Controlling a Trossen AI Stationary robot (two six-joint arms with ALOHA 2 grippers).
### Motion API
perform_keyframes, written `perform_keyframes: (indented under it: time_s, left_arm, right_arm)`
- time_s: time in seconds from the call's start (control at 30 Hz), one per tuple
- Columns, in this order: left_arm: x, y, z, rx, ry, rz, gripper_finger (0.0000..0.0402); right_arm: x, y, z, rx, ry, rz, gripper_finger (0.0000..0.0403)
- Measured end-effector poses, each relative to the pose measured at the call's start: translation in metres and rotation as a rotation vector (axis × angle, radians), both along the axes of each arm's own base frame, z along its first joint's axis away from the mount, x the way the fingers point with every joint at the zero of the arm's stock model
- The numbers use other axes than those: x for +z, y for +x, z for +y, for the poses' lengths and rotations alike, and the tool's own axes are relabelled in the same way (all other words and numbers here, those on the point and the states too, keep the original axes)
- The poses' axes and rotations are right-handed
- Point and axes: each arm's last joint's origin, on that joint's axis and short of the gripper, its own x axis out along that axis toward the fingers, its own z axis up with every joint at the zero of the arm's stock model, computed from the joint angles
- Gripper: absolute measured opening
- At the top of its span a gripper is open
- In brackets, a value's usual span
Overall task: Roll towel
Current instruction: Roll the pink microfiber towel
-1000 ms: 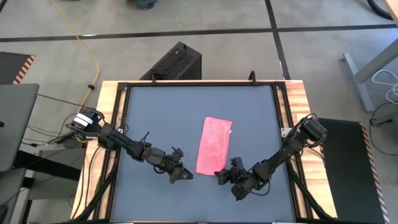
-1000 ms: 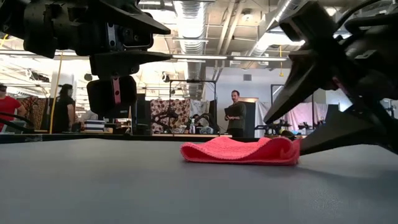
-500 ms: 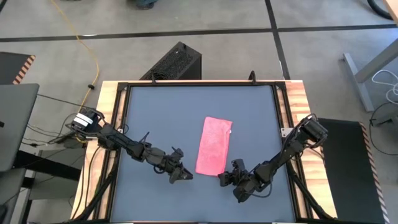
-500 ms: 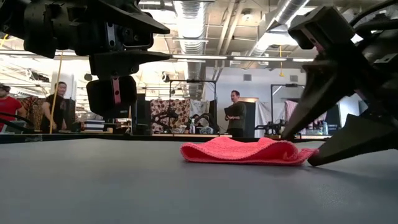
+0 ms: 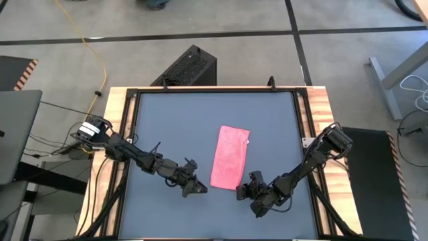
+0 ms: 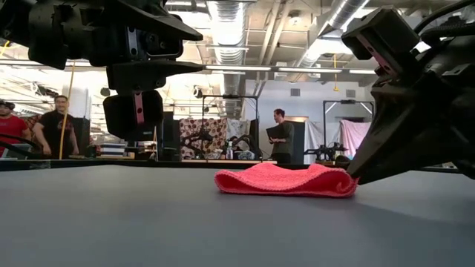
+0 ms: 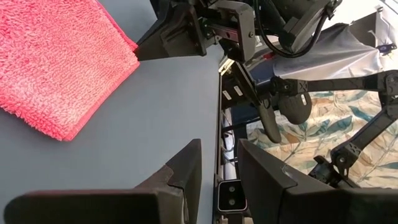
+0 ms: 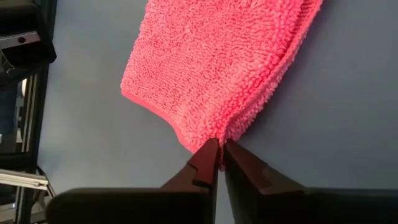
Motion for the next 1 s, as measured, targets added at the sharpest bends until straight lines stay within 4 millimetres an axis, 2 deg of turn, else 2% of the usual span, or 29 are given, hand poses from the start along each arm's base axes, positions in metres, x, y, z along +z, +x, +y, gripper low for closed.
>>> perform_keyframes:
  time_s: [0.2, 0.3, 0.6, 0.73, 0.87, 1.0]
  left_arm:
    - [0.000, 0.000, 0.000, 0.001, 0.000, 0.000, 0.0092]
    - [0.000, 0.000, 0.000, 0.002, 0.000, 0.000, 0.0092]
    - [0.000, 0.000, 0.000, 0.002, 0.000, 0.000, 0.0092]
    - [0.000, 0.000, 0.000, 0.002, 0.001, 0.001, 0.0092]
    - [0.000, 0.000, 0.000, -0.001, 0.001, 0.004, 0.0092]
    - [-0.001, 0.000, 0.000, -0.001, 0.002, 0.006, 0.0092]
  right_arm:
    - [0.000, 0.000, 0.000, -0.013, 0.017, -0.004, 0.0053]
    - [0.000, -0.001, 0.001, -0.010, 0.018, -0.004, 0.0068]
    - [0.000, 0.001, -0.001, -0.021, 0.022, -0.006, 0.0168]
    - [0.000, 0.004, -0.005, -0.035, 0.022, -0.007, 0.0200]
    - [0.000, 0.007, -0.010, -0.045, 0.010, -0.003, 0.0209]
    - [0.000, 0.010, -0.013, -0.051, 0.010, 0.001, 0.0199]
